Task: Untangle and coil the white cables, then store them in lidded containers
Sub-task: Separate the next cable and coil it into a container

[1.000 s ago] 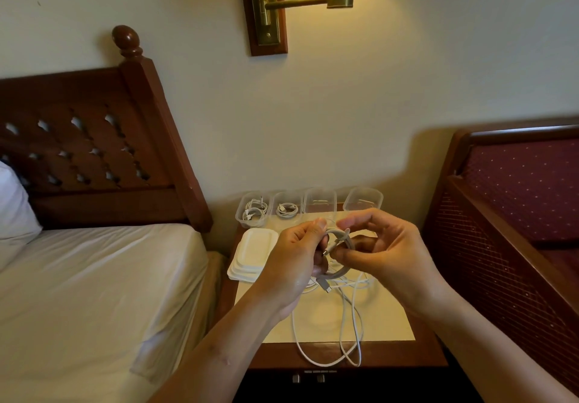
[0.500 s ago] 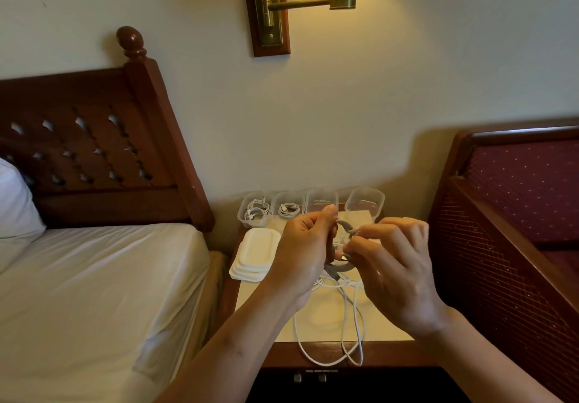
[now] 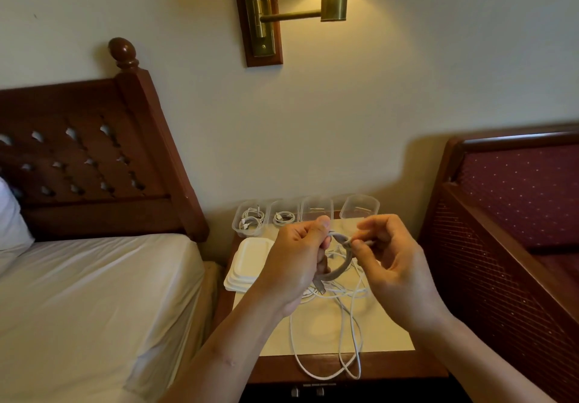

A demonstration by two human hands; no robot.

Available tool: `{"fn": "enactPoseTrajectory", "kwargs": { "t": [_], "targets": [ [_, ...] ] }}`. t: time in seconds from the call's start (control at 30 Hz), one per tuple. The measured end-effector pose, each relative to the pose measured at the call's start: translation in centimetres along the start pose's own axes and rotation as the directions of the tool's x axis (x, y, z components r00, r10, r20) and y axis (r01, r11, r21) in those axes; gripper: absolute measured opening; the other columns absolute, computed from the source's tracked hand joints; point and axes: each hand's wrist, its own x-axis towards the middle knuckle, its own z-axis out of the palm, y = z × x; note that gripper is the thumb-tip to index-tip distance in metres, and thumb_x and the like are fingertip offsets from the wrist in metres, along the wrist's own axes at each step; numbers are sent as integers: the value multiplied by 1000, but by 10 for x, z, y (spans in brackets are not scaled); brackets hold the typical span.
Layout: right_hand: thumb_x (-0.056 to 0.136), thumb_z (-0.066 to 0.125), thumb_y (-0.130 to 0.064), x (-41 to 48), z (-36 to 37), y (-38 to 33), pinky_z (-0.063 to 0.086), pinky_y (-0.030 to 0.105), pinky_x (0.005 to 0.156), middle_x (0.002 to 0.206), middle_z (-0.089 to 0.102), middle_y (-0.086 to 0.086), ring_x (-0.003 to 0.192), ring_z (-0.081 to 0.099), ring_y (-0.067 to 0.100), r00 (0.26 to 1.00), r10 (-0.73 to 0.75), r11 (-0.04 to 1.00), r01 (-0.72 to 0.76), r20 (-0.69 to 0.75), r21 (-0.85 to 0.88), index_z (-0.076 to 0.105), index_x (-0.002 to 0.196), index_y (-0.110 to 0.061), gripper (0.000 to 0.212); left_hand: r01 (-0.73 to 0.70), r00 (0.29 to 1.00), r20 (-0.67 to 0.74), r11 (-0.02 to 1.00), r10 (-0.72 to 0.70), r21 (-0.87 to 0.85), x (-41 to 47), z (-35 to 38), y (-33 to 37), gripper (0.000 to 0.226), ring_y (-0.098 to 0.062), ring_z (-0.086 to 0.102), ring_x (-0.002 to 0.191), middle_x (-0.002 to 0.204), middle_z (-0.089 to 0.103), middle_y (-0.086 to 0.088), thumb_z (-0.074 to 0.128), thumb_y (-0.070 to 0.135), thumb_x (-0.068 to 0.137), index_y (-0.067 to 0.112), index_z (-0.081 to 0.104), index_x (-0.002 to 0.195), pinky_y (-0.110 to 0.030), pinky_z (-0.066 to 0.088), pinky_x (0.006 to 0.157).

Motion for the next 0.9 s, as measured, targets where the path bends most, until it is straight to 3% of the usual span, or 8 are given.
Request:
{"fn": "enactPoseTrajectory", "kwargs": {
  "t": [0.1,0.2,0.33,0.5,0.6,0.7,0.8,0.9],
  "targets": [
    [105,50,-6,6,-1,3,51,25,82,103,61,-11,98,62,15,982,-90,983,114,169,-141,59,134,-29,38,-8,1000,24,999,7,34,-1,1,4,46,-12,26,50,53,30,4,49,32,109,13,55,68,-26,26,52],
    [110,38,-17,6,-2,3,48,25,90,117,58,-10,108,58,19,937,-139,965,201,321,-168,55,138,-27,34,-10,999,41,999,9,36,-1,0,11,44,-11,27,50,54,31,3,48,28,109,10,54,70,-24,28,51],
    [109,41,-33,11,-8,1,48,30,70,91,62,-12,82,59,18,929,-97,968,171,358,-181,63,111,-27,23,18,993,112,999,-22,32,-4,-2,14,44,-9,27,49,53,31,5,48,28,109,10,53,69,-21,29,51],
    [103,60,-18,20,-17,-1,44,24,57,74,66,-10,64,58,14,938,-111,966,179,327,-184,74,94,-21,17,25,982,183,998,-35,55,-8,-8,8,42,-10,42,57,57,44,5,47,32,109,10,62,77,-24,42,60],
    [100,64,-10,22,-19,0,52,29,59,78,72,-5,70,65,18,957,-130,962,185,260,-200,79,96,-15,17,23,972,233,1000,-27,21,-11,-14,5,38,-22,63,86,94,69,-16,46,33,108,10,75,101,-39,55,83],
    [98,65,-6,23,-21,-1,52,27,57,76,70,-6,69,65,15,962,-166,941,220,215,-258,78,91,-11,16,35,962,269,999,-45,41,-12,-23,3,37,-28,66,98,119,68,-23,45,30,109,9,73,120,-46,52,83],
    [99,64,-8,23,-23,-1,50,31,53,71,66,-2,62,60,16,956,-226,910,276,189,-308,73,84,-9,18,11,966,252,985,-54,170,-9,-35,0,31,-26,67,84,99,67,-26,48,23,110,9,75,110,-45,54,79],
    [101,57,-20,25,-23,6,48,38,51,68,59,-2,56,55,16,938,-270,841,340,218,-420,67,79,-11,26,1,978,201,965,-56,263,-6,-47,5,21,-22,68,75,80,67,-13,55,9,105,4,76,106,-39,61,74]
  ]
}}
